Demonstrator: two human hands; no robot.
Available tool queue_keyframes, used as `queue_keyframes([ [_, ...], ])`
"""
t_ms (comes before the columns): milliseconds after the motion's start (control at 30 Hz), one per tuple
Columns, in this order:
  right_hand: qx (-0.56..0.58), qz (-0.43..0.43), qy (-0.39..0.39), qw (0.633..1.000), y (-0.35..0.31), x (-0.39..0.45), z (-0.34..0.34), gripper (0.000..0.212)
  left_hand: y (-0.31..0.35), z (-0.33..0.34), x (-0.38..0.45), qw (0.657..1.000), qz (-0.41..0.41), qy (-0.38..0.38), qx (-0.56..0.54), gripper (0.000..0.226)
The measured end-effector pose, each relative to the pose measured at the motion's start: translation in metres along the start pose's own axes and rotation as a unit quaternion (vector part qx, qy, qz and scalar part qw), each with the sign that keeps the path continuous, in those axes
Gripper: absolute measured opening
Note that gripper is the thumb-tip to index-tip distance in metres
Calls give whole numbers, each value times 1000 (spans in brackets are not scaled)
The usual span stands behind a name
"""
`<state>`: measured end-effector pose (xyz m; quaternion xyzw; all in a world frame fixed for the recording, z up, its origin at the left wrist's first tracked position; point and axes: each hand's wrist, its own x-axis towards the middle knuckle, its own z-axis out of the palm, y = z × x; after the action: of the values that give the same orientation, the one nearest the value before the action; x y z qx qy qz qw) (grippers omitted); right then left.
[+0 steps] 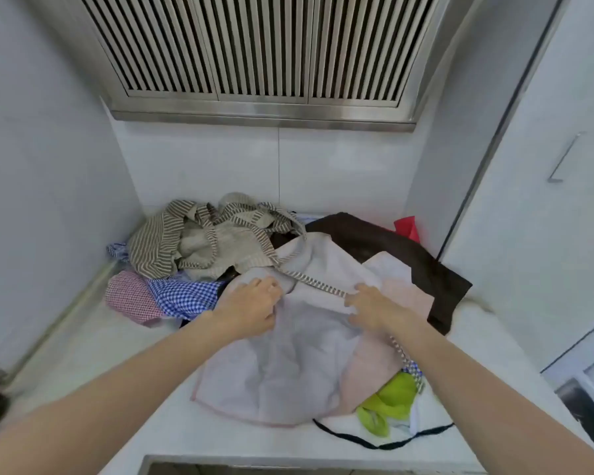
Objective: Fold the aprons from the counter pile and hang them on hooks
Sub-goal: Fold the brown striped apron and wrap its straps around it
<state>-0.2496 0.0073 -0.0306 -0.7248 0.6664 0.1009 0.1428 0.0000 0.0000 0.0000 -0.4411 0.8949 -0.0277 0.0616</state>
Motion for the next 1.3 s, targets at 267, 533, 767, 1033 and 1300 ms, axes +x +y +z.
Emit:
queue_keyframes([
  [267,64,47,-45,996,24,14,54,48,14,27,14,998,13,-51,-42,50],
  [533,311,12,308,899,-14,7,-93,22,13,-10,51,974,1,56,-220,80],
  [767,277,-224,365,860,-83,-48,-208,22,8,-80,83,775,-104,162,-602,17],
  [1033,180,66,182,964,37,5,-86,26,10,-14,89,909,-103,34,-403,31],
  [1300,103,96,68,988,66,39,-5,25,21,17,100,946,-83,-27,-313,43],
])
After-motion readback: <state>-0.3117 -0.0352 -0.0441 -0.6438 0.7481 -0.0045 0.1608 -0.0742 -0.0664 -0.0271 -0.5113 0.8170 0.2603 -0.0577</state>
